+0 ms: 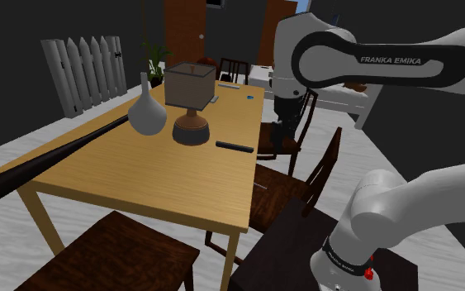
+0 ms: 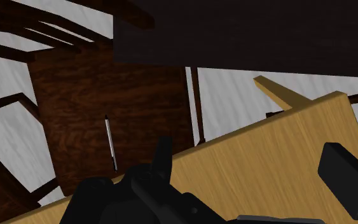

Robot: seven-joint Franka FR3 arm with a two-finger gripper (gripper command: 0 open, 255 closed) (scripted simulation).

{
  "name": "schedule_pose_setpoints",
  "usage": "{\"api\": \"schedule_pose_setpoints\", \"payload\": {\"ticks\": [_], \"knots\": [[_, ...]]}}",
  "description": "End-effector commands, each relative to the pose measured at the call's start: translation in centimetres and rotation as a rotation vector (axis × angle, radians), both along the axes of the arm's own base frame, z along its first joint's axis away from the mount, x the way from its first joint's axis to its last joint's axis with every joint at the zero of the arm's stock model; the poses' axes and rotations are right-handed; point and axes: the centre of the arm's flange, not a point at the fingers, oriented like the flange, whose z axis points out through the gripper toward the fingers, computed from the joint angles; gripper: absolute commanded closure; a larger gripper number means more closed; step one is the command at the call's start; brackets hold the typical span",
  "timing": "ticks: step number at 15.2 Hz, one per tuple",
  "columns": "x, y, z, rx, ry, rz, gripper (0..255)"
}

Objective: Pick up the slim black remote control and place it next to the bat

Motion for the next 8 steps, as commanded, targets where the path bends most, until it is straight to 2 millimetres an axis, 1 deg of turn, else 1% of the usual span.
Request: {"api": "schedule_pose_setpoints", "payload": {"ticks": [1, 8], "knots": [[0.0, 0.0, 0.0, 0.000, 0.000, 0.000, 0], [5.6, -5.2, -4.3, 0.016, -0.032, 0.092, 0]]}}
